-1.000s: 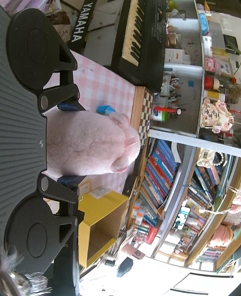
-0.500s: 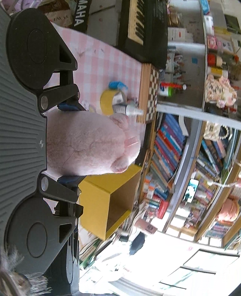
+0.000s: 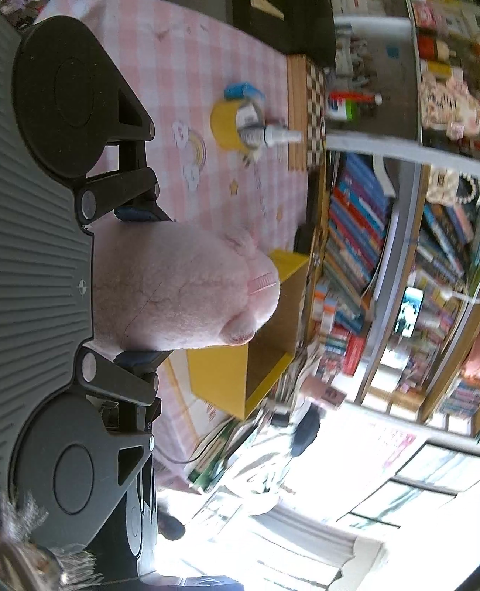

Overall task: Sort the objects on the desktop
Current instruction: 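Carry the pig with the left tool while the right tool carries the clip toward the yellow box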

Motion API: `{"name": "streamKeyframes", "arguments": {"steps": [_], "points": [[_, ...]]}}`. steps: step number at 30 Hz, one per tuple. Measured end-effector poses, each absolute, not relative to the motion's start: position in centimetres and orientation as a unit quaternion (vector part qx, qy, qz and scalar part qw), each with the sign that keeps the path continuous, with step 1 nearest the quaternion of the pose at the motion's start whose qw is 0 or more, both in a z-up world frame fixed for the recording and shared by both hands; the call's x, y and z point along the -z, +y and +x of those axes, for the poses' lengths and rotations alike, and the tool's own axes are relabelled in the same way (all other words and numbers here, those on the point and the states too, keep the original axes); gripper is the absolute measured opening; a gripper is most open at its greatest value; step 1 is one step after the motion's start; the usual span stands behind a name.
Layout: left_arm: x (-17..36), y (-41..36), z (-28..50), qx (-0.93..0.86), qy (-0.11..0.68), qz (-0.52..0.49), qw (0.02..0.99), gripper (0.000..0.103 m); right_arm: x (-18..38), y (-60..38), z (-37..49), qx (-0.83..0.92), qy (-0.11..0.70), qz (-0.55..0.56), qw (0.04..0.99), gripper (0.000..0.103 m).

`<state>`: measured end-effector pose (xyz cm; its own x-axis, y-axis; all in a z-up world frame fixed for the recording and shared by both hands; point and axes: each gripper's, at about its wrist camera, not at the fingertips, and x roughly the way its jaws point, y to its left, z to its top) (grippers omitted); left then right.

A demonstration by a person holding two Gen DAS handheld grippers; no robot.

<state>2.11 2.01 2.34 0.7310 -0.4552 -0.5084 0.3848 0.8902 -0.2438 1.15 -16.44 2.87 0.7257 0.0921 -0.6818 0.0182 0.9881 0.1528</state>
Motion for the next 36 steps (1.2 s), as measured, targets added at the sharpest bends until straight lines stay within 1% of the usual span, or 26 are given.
{"name": "streamKeyframes", "arguments": {"steps": [16,36], "points": [[-2.0,-3.4,5.1,0.280,0.308,-0.030,0.909,0.059,-2.1,-21.1,1.8,0.028,0.375,0.099,0.921,0.036],[-2.4,-9.0,8.3,0.302,0.303,-0.018,0.903,0.059,-2.2,-26.1,5.1,0.033,0.383,0.098,0.918,0.036]]}}
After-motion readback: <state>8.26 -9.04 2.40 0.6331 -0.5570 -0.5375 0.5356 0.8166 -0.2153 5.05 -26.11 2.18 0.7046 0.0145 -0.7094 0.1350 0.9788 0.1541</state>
